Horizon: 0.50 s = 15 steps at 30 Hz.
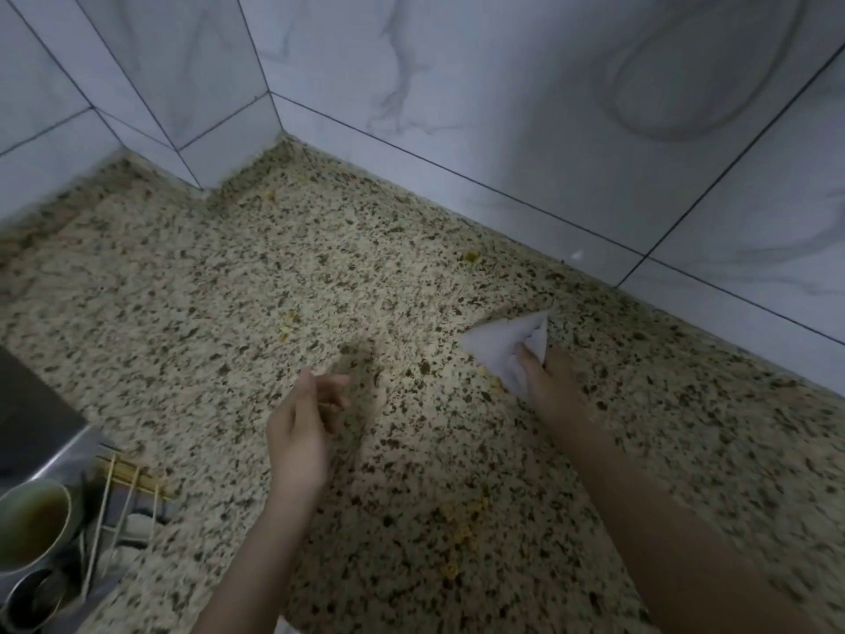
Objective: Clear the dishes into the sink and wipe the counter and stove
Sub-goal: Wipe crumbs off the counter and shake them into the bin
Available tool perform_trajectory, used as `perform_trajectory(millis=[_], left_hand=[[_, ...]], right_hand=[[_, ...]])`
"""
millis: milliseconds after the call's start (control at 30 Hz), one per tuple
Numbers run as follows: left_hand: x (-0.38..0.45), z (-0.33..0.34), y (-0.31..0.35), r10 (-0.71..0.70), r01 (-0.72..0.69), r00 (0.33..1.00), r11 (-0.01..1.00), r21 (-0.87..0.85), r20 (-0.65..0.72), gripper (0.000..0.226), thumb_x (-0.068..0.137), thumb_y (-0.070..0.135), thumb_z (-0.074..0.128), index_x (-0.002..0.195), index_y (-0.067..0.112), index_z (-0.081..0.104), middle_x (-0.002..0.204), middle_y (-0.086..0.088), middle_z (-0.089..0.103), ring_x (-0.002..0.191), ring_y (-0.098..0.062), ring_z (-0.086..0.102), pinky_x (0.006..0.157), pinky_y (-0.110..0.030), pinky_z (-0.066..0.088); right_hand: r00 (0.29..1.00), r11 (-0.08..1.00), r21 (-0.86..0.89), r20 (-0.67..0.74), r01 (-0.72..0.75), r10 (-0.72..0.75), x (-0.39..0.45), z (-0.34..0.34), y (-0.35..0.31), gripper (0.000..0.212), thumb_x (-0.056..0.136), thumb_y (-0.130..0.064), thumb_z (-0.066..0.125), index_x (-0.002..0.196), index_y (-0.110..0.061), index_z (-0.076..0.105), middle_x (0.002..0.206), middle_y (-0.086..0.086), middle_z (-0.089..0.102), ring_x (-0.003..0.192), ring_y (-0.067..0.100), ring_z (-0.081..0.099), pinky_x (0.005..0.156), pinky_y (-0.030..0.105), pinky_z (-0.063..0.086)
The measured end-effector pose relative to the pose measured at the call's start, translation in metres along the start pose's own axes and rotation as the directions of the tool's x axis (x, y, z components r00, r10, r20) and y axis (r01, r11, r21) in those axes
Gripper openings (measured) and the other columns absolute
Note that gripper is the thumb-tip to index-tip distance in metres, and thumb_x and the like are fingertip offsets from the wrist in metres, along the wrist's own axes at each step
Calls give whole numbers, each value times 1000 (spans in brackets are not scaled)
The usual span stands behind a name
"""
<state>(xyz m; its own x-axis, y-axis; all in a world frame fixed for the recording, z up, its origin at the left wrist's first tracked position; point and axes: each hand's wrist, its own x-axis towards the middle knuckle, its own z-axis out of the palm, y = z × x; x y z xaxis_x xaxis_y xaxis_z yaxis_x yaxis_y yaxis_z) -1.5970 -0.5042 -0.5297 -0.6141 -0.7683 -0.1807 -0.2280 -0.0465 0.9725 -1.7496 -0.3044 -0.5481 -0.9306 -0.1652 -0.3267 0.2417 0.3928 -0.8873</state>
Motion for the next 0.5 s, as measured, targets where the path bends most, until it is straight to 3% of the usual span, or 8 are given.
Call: perform_trajectory(millis=[33,100,167,233,300,367,433,500], left_hand=[[-3,-3,0,2,-2,1000,1000,-5,-1,49,99,39,31,78,18,70,67,2,61,53,-10,49,47,-15,38],[-8,-10,0,-5,5,1000,1000,-9,0,50,97,42,32,75,19,70,67,2,63,60,-21,54,60,-27,50],[-13,-18,0,-18,18,1000,1000,0,9,51,97,42,32,71,25,72,63,5,64,60,-15,58,77,-50,49],[-19,-25,2,-24,24,999,1000,3,21,52,98,42,32,70,25,72,62,5,64,53,-4,53,83,-60,44],[-27,-33,4,-7,7,999,1000,0,38,52,98,41,32,71,19,72,62,3,63,50,-4,50,85,-60,43],[-36,-42,7,24,-24,997,1000,-4,67,53,94,46,33,69,19,72,60,0,61,47,-7,47,75,-46,45],[-45,-52,9,47,-46,994,999,-16,96,53,92,44,34,65,20,72,61,-8,60,46,-9,47,75,-37,43],[-50,-60,11,66,-66,991,998,-3,116,53,96,40,33,64,22,72,63,-9,62,48,-8,50,80,-44,45]], right_hand=[[998,1000,16,57,3,-4,-5,3,2,25,98,-21,46,119,-14,57,107,5,61,105,23,57,85,32,47],[992,1000,14,121,-21,20,-13,8,9,23,97,-24,47,117,-18,57,113,11,60,109,27,55,91,44,47],[990,1000,-2,143,-2,2,-24,12,14,27,97,-24,49,118,-9,58,114,16,59,109,31,55,95,51,45],[987,1000,9,161,12,-13,-36,16,21,41,95,-28,53,111,9,56,111,31,57,107,43,55,91,60,45],[980,999,0,192,48,-47,-49,19,30,76,83,-53,57,99,20,48,101,46,47,93,55,51,80,65,45],[971,998,-1,232,61,-59,-59,20,40,101,65,-78,56,88,21,48,90,47,45,80,53,51,72,58,48],[969,998,13,238,61,-62,-73,20,44,108,62,-78,59,101,22,50,102,45,47,93,52,51,75,53,49],[971,999,31,237,23,-29,-93,20,42,112,60,-76,63,109,24,46,108,46,43,99,54,48,74,49,50]])
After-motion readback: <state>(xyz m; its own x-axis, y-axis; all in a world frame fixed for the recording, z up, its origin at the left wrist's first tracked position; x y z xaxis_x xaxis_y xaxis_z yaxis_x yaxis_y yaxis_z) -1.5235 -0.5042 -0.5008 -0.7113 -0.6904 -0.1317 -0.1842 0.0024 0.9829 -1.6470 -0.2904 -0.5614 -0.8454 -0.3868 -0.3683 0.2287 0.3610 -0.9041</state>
